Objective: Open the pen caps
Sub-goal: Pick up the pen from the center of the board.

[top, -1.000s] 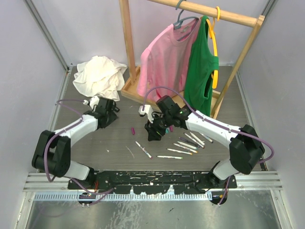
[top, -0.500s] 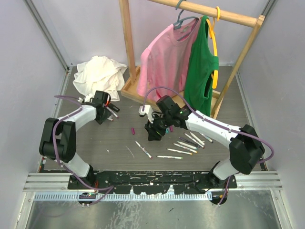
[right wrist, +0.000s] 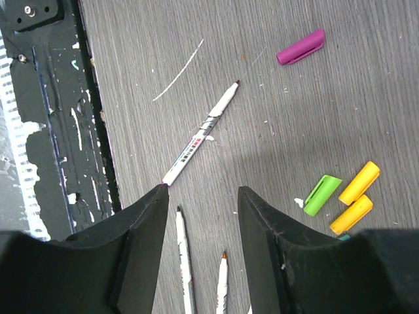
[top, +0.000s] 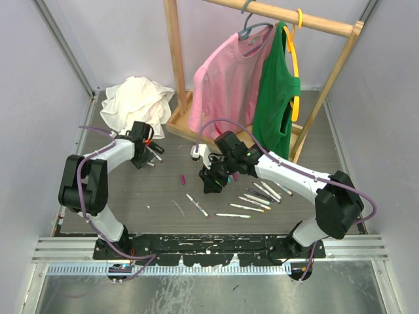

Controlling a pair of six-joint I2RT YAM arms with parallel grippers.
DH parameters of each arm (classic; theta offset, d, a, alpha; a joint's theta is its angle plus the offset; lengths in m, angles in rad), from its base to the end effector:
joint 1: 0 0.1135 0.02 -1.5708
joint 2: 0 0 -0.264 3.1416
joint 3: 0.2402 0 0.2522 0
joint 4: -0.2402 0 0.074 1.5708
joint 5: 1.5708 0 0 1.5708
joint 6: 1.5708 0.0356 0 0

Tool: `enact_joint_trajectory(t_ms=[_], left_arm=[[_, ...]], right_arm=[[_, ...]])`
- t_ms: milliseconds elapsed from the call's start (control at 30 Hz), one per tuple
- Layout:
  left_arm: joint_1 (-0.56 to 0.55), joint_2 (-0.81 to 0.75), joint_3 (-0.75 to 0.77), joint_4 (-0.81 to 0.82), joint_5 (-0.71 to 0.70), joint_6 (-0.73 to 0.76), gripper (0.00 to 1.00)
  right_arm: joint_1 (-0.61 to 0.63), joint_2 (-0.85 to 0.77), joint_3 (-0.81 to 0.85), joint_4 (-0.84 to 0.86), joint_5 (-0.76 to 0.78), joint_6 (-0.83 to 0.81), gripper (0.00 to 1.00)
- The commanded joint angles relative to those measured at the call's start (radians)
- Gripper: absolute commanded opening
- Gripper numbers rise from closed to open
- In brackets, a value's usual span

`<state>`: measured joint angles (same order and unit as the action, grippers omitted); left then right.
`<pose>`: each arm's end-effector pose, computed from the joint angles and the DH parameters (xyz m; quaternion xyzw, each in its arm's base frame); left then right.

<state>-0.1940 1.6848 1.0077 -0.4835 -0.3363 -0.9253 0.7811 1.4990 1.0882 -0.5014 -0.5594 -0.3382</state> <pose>0.3177 -0.0504 0.1704 -0.3769 0.8892 0.0323 0.2571 0.2092 0.2340 0.2516 -0.5585 0.7234 0.3231 0.2458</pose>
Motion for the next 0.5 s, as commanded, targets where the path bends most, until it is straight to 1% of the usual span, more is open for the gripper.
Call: enact_joint_trajectory(t_ms=[0, 200, 333, 467], left_arm=[[0.007, 0.002, 0.024, -0.024, -0.004, 0.018, 0.35], [0.008, 0.005, 0.023, -0.043, -0.009, 0.025, 0.31], [0.008, -0.004, 0.003, -0.034, -0.016, 0.024, 0.32], [0.007, 0.011, -0.004, -0.029, -0.015, 0.027, 0.36]], right_arm=[[-0.008, -0.016, 0.012, 0.016, -0.002, -0.007, 0.52], [-0.008, -0.016, 0.012, 0.016, -0.003, -0.006, 0.52], [-0.007, -0.018, 0.013, 0.015, -0.004, -0.007, 0.52], [-0.007, -0.019, 0.012, 0.016, -0.004, -0.007, 0.52]])
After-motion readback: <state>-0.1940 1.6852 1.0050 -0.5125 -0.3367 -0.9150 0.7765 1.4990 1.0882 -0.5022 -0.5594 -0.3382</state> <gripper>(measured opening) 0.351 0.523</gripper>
